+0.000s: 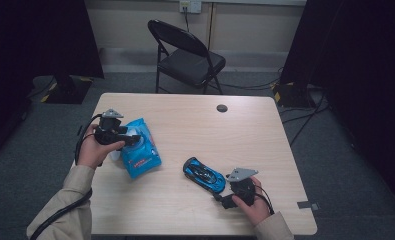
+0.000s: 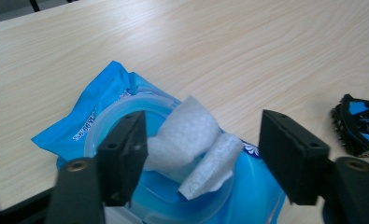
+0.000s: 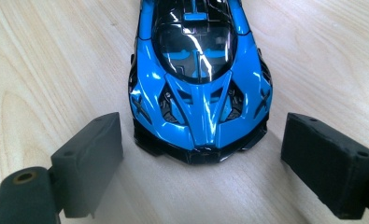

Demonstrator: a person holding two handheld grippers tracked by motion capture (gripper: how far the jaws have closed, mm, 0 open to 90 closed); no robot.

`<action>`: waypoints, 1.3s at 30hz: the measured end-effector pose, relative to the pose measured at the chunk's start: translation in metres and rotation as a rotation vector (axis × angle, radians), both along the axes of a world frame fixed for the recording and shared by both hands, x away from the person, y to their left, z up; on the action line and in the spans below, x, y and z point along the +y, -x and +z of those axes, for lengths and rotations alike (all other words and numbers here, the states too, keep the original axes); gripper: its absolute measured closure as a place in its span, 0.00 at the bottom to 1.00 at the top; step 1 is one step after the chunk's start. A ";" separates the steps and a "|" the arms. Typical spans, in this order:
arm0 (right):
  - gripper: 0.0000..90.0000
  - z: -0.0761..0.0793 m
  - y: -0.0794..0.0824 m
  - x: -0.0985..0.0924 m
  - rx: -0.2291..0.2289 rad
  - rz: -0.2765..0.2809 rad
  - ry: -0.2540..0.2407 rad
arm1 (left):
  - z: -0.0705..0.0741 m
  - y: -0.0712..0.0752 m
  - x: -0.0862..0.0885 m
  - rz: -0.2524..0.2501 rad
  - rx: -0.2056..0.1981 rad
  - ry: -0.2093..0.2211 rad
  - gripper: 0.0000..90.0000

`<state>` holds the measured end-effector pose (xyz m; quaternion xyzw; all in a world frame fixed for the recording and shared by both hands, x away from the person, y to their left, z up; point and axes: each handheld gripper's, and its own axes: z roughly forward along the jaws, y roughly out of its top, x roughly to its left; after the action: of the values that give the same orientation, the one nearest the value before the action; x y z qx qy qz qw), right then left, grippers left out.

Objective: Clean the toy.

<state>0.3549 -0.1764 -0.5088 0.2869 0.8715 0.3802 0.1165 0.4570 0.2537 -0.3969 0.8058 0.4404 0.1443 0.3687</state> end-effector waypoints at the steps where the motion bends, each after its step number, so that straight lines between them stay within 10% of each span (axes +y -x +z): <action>1: 0.14 0.000 0.000 0.000 0.000 0.000 0.000 | -0.001 -0.001 0.000 0.003 0.002 -0.002 0.46; 8: 0.14 0.000 0.000 0.000 0.000 0.000 0.000 | -0.003 -0.004 -0.002 0.046 -0.001 -0.025 0.64; 21: 0.14 0.000 0.000 0.000 0.000 0.000 0.000 | 0.003 -0.001 -0.005 0.118 0.077 0.066 0.92; 39: 0.14 0.000 0.000 0.000 0.000 0.000 0.000 | 0.012 0.000 -0.010 0.164 0.088 0.079 0.99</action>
<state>0.3549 -0.1763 -0.5088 0.2868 0.8715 0.3802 0.1166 0.4573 0.2434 -0.3848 0.7574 0.5259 0.1208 0.3677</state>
